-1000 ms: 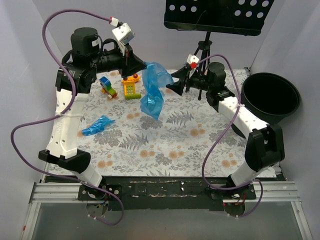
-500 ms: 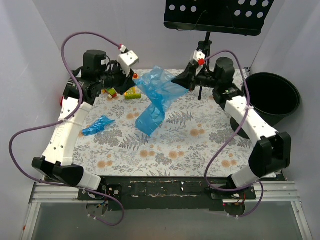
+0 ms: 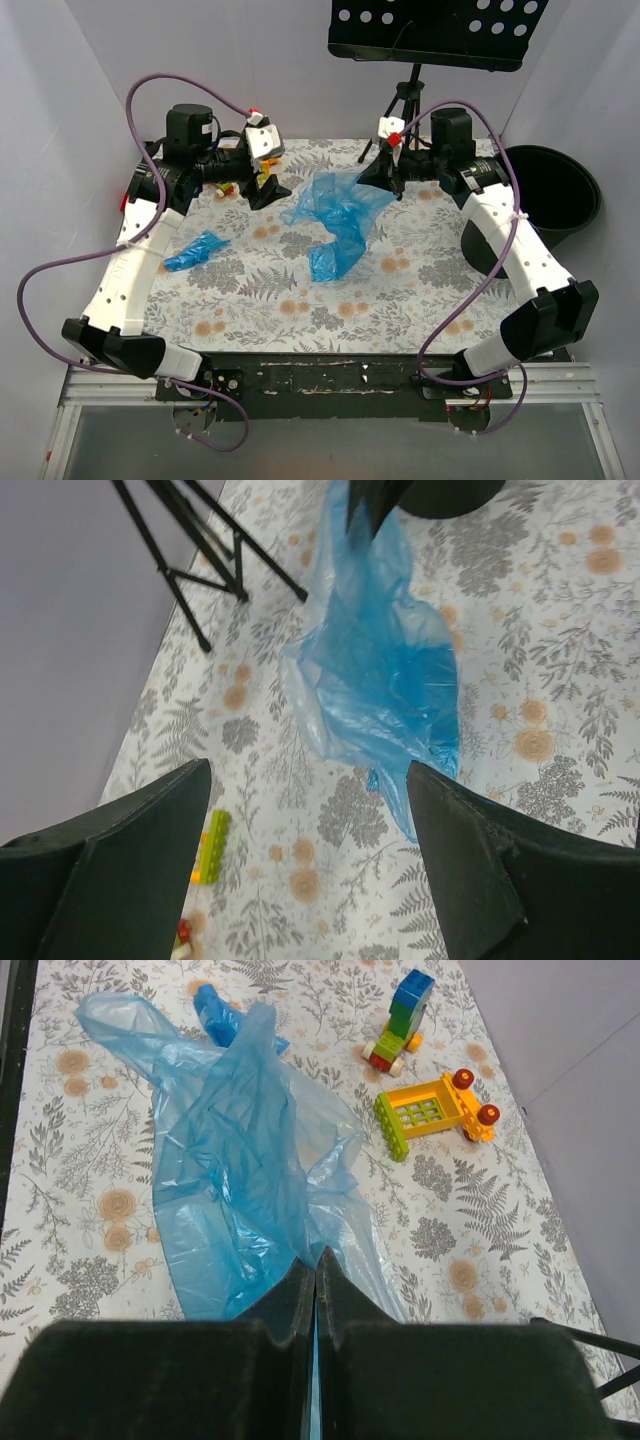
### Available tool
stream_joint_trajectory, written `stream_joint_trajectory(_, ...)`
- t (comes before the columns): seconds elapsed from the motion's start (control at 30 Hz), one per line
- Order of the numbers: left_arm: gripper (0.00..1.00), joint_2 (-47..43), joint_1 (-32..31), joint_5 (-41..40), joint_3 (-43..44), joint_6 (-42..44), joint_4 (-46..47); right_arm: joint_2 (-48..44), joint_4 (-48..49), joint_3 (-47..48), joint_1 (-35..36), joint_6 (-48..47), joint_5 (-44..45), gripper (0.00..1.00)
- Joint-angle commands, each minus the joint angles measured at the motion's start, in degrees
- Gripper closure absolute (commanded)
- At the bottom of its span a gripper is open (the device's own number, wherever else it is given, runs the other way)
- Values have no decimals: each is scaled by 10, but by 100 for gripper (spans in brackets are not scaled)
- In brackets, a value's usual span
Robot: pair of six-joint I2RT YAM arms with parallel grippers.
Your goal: Put the trash bags into the trash bin
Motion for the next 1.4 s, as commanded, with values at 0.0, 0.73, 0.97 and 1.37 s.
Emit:
stream_joint_trajectory(0.0, 22, -6, -10, 103, -22, 55, 13, 7, -66, 52, 0, -4, 9, 99)
stream_joint_trajectory(0.73, 100, 87, -21, 9, -113, -97, 77, -7, -102, 66, -7, -10, 49, 99)
stream_joint_trajectory(0.97, 100, 26, 4, -84, -223, -83, 150, -46, -145, 38, -28, -37, 60, 99)
stream_joint_trajectory(1.37, 100, 32, 25, -140, -242, -84, 188, -96, -197, -5, -67, -96, 51, 99)
